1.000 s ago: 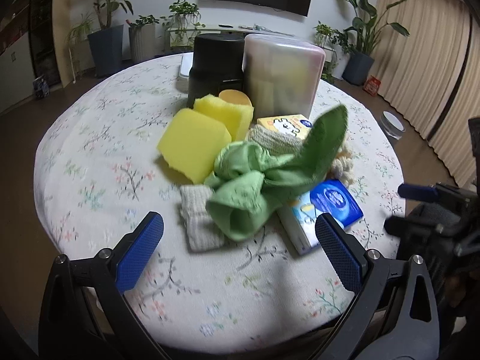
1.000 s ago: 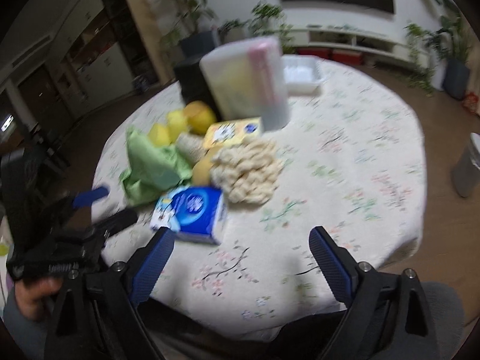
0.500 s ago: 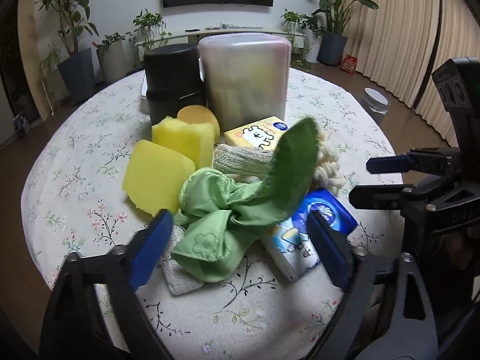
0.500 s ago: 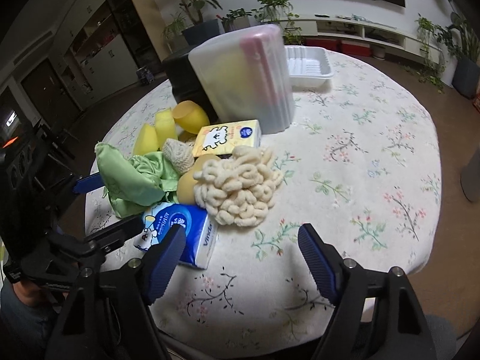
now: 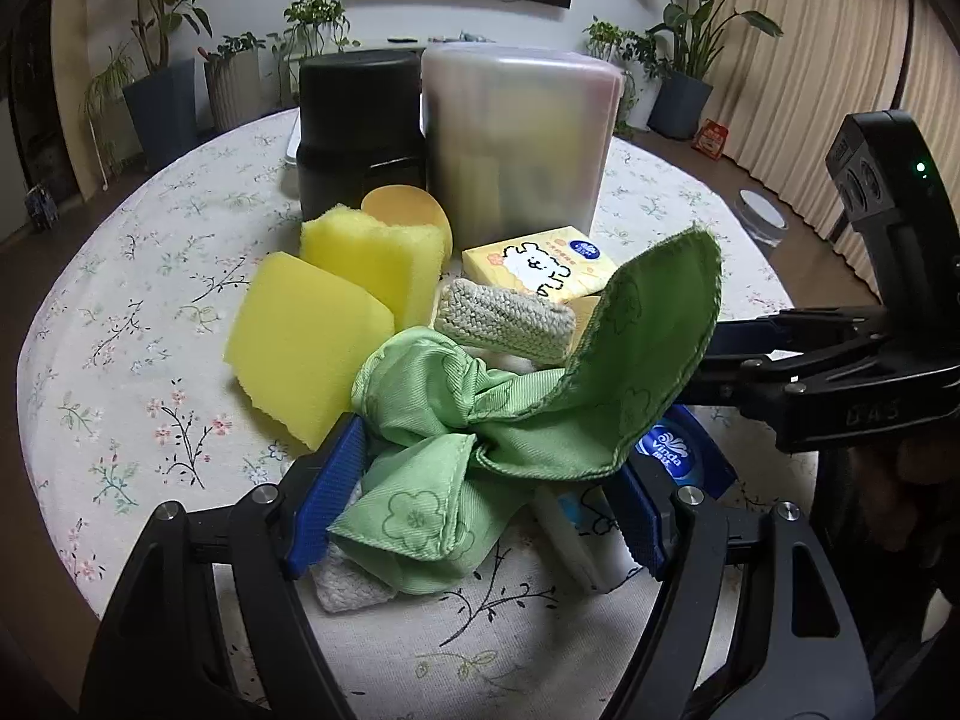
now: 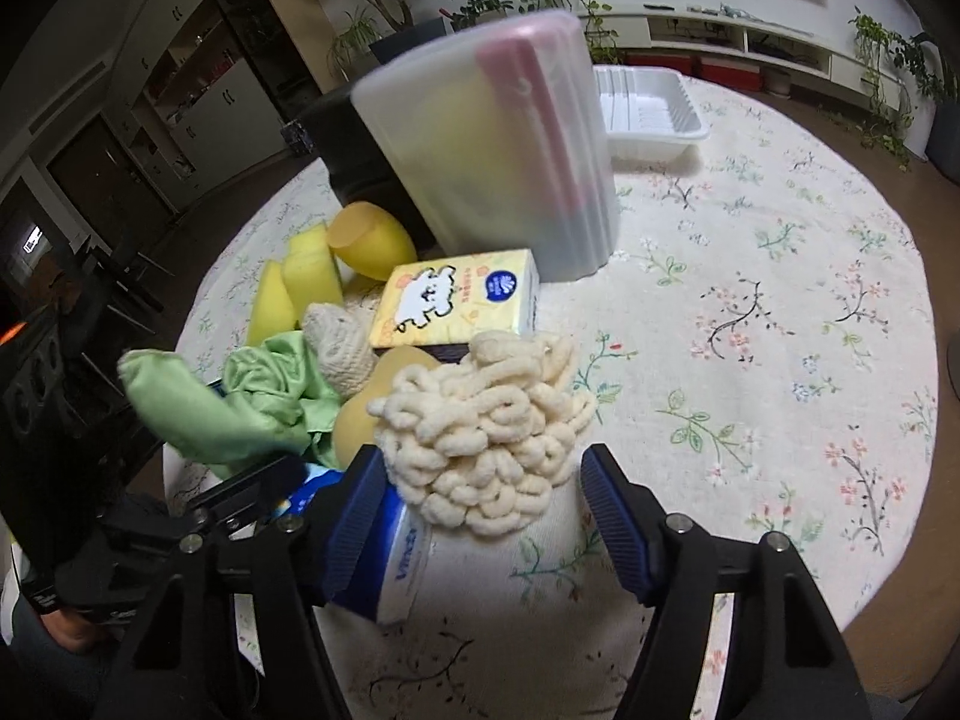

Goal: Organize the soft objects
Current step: 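Reach the left tool to the green cloth while the right tool reaches the cream rope toy, then close the left tool on the green cloth while the right tool grips the rope toy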

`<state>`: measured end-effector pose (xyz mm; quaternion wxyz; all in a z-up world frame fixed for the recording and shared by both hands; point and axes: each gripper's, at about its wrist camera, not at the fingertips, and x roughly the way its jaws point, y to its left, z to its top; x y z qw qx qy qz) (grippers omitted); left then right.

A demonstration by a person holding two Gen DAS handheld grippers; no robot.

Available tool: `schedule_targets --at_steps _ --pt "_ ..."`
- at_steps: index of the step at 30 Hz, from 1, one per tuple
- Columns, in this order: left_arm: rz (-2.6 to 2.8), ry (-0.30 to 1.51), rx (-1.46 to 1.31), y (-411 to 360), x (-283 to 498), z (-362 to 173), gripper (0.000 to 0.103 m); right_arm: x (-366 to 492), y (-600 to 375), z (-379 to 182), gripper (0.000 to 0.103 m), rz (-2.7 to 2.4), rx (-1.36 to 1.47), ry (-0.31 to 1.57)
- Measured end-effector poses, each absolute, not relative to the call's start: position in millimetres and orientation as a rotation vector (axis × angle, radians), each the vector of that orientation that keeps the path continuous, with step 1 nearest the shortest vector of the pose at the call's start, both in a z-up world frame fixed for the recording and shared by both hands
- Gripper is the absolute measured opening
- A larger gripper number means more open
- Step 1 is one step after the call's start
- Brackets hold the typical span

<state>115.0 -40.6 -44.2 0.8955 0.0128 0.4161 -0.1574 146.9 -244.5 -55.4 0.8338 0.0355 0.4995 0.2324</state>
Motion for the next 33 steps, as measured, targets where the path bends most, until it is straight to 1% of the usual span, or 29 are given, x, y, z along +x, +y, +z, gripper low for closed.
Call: schedule_targets --at_steps 6,7,8,9,10,11,12,13,14,18,23,27,33 --pt "-0.309 0.847 0.08 -47 116 -44 0.073 153 -244 -57 0.072 0.532 0.094 1.042" --pt "-0.314 0.851 0.067 -46 117 -44 0.069 153 -243 -58 0.071 0.551 0.096 1.042" --pt "-0.315 0.853 0.054 -44 118 -44 0.062 152 -243 -58 0.069 0.561 0.096 1.038" --pt "-0.314 0.857 0.04 -42 119 -45 0.058 152 -242 -59 0.065 0.578 0.094 1.032" --pt "-0.312 0.861 0.031 -40 120 -44 0.049 152 -242 -59 0.062 0.606 0.099 1.027" --pt "-0.311 0.863 0.027 -38 120 -45 0.046 152 -241 -59 0.056 0.625 0.103 1.025" --pt "-0.312 0.861 0.021 -37 120 -44 0.044 151 -241 -59 0.049 0.647 0.115 1.021" --pt "-0.312 0.86 0.018 -36 120 -44 0.041 150 -242 -59 0.046 0.659 0.121 1.016" --pt "-0.314 0.857 0.019 -36 119 -43 0.039 149 -242 -59 0.04 0.669 0.121 1.01" --pt "-0.326 0.84 0.029 -39 116 -40 0.033 145 -243 -55 0.032 0.687 0.116 0.985" --pt "-0.322 0.805 0.017 -35 111 -30 0.028 141 -258 -45 0.028 0.674 0.156 0.944" --pt "-0.325 0.78 0.014 -35 107 -22 0.027 136 -265 -36 0.028 0.674 0.175 0.909" --pt "-0.334 0.766 -0.005 -34 99 -17 0.026 126 -267 -34 0.027 0.677 0.18 0.915"
